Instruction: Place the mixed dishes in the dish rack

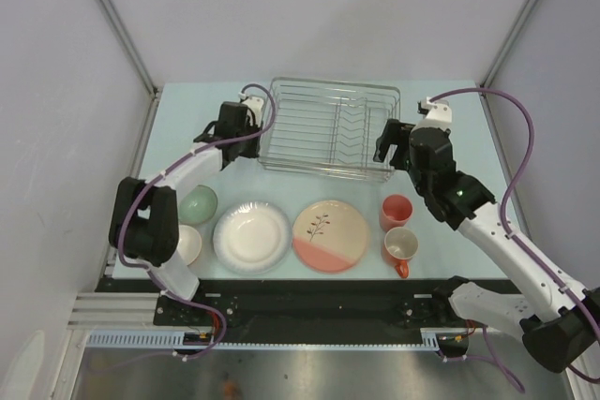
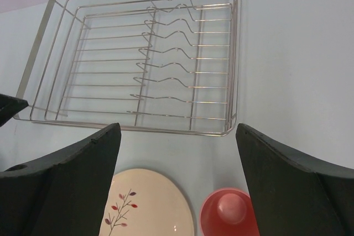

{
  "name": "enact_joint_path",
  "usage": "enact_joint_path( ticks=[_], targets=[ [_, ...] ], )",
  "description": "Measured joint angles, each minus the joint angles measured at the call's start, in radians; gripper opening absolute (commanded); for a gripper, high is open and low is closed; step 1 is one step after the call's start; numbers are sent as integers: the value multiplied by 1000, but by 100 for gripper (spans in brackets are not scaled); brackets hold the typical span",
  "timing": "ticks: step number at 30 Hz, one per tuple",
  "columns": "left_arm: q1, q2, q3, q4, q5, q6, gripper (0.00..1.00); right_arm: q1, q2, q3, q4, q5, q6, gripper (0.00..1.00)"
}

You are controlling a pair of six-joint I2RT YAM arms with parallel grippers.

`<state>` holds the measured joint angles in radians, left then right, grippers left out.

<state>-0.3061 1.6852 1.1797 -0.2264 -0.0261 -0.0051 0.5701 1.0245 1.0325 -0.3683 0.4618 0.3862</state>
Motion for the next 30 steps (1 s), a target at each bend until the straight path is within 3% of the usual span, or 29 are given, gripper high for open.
enact_joint_path(
  ticks=[6, 11, 15, 19, 26, 30],
  targets=[
    [40, -51, -53, -3, 139, 58, 18, 0, 26, -20, 6, 6, 15, 93],
    [80, -110, -116, 8, 171, 113, 13, 2, 59, -49, 8, 22, 36, 93],
    [102, -154, -161, 8, 179, 184, 1, 2, 72, -69, 7, 24, 50, 93],
    [119, -171, -185, 26, 197, 247, 0, 3, 72, -75, 8, 28, 60, 93],
    [138, -180, -207, 53, 221, 275, 10, 3, 72, -89, 7, 31, 70, 98],
    [140, -188, -224, 73, 219, 249, 27, -10, 99, -88, 7, 39, 72, 100]
  ],
)
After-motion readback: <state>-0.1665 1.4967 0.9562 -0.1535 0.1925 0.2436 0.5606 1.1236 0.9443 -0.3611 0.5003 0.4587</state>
